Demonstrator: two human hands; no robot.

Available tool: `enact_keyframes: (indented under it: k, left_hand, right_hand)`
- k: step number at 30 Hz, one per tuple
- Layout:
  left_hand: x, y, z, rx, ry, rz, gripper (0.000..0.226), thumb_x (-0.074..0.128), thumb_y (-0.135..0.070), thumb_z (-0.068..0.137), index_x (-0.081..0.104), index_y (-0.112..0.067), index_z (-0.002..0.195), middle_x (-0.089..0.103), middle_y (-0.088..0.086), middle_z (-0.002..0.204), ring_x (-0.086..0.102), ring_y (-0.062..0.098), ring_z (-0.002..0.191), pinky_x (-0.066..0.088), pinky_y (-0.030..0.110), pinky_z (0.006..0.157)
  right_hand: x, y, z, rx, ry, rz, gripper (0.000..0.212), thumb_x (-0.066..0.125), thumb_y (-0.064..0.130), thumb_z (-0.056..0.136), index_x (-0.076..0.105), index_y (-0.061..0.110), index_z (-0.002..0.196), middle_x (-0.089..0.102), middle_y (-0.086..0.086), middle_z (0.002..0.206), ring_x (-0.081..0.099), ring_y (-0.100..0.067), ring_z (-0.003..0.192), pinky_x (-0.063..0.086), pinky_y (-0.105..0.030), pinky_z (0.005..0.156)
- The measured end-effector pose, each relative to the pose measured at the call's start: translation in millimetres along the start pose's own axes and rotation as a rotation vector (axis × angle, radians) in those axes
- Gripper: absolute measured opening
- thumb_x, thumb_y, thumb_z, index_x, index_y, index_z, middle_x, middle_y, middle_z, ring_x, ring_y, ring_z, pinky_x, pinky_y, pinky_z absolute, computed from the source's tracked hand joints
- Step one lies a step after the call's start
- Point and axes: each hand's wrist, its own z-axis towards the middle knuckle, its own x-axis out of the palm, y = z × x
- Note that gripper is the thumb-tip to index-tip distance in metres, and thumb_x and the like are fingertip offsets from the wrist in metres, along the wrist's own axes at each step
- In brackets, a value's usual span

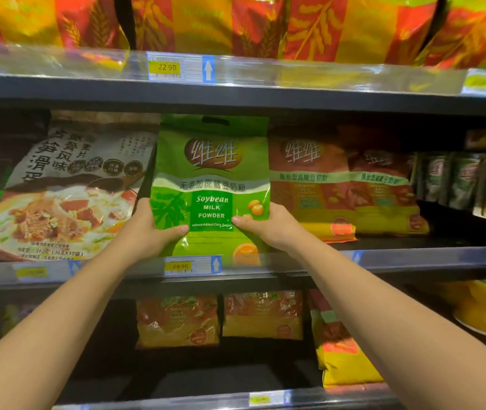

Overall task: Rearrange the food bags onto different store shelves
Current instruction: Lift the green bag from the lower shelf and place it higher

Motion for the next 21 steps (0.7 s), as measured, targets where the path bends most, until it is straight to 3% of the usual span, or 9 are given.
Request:
enact_keyframes:
  k: [3,6,10,12,16,21]
  left_hand:
    - [-1,-9,-4,-0.042,0.0,0.008,0.074,0.082,-0.04,0.082,0.038,-0.011,0.133,0.059,0.009,0.126,0.059,0.032,0.116,0.051,0.052,0.097]
    - [0,-17,-9,-0.064,-0.036,0.043,0.078,0.082,-0.038,0.083,0.035,-0.005,0.136,0.057,0.015,0.133,0.056,0.034,0.118,0.048,0.043,0.09]
    - [6,-23,-18,-0.056,-0.094,0.066,0.078,0.08,-0.035,0.086,0.033,-0.004,0.139,0.053,0.018,0.14,0.053,0.036,0.125,0.042,0.039,0.088]
    - [8,-25,-24,-0.046,-0.131,0.089,0.079,0.08,-0.033,0.086,0.033,-0.003,0.142,0.052,0.018,0.142,0.053,0.036,0.127,0.045,0.042,0.093]
    - [11,-27,-35,-0.002,-0.186,0.133,0.087,0.081,-0.026,0.085,0.029,-0.002,0.15,0.048,0.023,0.147,0.05,0.039,0.131,0.043,0.054,0.108]
    - [14,-30,-55,0.055,-0.21,0.148,0.082,0.082,-0.023,0.084,0.034,-0.005,0.148,0.052,0.017,0.143,0.052,0.034,0.129,0.045,0.05,0.106]
  right_hand:
    - [-2,6,-4,0.016,0.01,-0.022,0.036,0.082,0.048,0.079,0.067,0.02,0.097,0.075,0.006,0.103,0.068,-0.013,0.098,0.051,-0.034,0.096]
    - [-7,12,-9,0.039,0.03,-0.04,0.043,0.081,0.051,0.078,0.068,0.022,0.106,0.073,0.002,0.111,0.066,-0.018,0.104,0.051,-0.035,0.096]
    - [-14,12,-16,0.037,0.054,-0.055,0.038,0.081,0.045,0.081,0.065,0.022,0.106,0.071,0.002,0.108,0.065,-0.017,0.099,0.052,-0.032,0.085]
    - [-21,11,-22,0.03,0.047,-0.095,0.048,0.081,0.047,0.081,0.061,0.019,0.116,0.067,0.003,0.11,0.063,-0.016,0.097,0.05,-0.03,0.076]
    - [-36,4,-31,0.009,0.005,-0.224,0.081,0.077,0.056,0.08,0.047,0.015,0.143,0.057,-0.004,0.135,0.056,-0.023,0.116,0.045,-0.035,0.088]
    - [-53,0,-42,-0.014,-0.006,-0.266,0.079,0.076,0.06,0.079,0.048,0.019,0.141,0.061,-0.004,0.129,0.058,-0.019,0.105,0.044,-0.03,0.078]
